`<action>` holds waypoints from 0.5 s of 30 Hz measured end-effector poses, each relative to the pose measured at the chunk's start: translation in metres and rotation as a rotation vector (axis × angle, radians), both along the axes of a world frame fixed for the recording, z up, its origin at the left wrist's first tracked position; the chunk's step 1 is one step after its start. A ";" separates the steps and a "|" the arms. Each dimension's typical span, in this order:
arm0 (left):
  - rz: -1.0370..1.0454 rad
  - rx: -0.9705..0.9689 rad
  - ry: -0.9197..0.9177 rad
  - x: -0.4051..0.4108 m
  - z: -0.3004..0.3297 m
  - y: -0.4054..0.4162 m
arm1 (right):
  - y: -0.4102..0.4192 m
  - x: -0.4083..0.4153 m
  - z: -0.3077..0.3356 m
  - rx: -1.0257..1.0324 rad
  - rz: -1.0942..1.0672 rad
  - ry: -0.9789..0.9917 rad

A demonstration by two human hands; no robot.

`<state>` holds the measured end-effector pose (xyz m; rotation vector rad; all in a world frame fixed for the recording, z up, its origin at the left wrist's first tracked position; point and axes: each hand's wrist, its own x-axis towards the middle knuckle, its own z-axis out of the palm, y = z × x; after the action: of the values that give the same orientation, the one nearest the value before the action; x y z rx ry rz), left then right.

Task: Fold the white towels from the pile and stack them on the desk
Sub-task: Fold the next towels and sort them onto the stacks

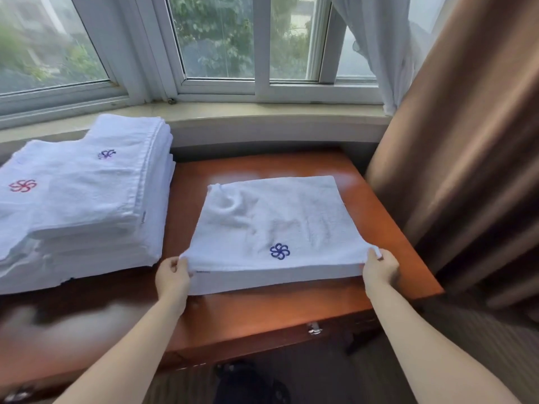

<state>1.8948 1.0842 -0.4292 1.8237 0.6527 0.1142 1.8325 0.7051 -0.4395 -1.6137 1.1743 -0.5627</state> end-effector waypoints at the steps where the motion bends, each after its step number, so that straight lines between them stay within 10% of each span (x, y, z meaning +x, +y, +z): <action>1: 0.040 -0.013 -0.074 0.004 0.006 -0.001 | 0.001 0.006 0.007 -0.024 -0.011 -0.073; 6: -0.048 0.246 0.113 -0.004 -0.016 0.009 | -0.003 -0.001 -0.007 0.066 -0.014 -0.006; 15: -0.082 0.168 0.225 -0.020 -0.024 0.019 | -0.007 -0.008 -0.029 0.010 0.034 0.141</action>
<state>1.8745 1.1031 -0.4531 2.0409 0.7421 -0.0954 1.8244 0.6984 -0.4689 -1.6836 1.2477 -0.4262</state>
